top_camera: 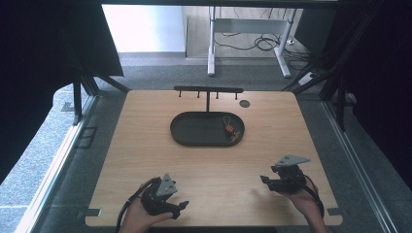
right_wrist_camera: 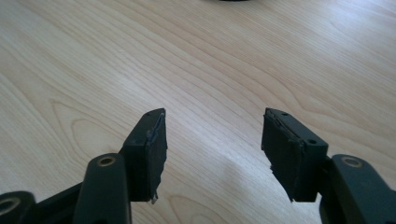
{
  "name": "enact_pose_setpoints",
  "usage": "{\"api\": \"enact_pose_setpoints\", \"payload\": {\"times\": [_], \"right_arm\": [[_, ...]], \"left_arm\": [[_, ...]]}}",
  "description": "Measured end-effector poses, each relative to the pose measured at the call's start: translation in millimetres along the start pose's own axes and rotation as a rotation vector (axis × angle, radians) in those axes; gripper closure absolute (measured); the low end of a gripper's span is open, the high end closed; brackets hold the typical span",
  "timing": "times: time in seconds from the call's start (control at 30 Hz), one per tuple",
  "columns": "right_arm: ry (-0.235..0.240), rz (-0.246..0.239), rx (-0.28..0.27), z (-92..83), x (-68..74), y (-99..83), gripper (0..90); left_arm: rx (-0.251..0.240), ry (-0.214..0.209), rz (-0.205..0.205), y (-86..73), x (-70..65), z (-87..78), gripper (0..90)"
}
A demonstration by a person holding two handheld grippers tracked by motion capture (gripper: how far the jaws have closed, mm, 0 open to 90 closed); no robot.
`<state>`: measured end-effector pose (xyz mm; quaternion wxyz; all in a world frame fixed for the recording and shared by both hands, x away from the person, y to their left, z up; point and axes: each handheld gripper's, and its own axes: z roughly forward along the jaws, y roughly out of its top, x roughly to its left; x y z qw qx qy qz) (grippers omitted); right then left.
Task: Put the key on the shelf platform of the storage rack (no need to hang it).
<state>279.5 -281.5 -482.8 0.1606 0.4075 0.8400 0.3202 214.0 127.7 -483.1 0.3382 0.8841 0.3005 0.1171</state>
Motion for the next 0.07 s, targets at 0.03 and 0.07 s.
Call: {"api": "enact_pose_setpoints", "payload": {"times": [0.03,0.07], "right_arm": [[-0.003,0.015,-0.006,0.0,-3.1,-2.4,40.3],[-0.004,0.025,-0.009,0.2,-5.2,-3.7,39.9]], "left_arm": [[-0.002,0.002,-0.006,-0.4,0.9,-0.8,22.8],[-0.004,0.004,-0.012,-1.1,2.3,-1.3,22.8]]}}
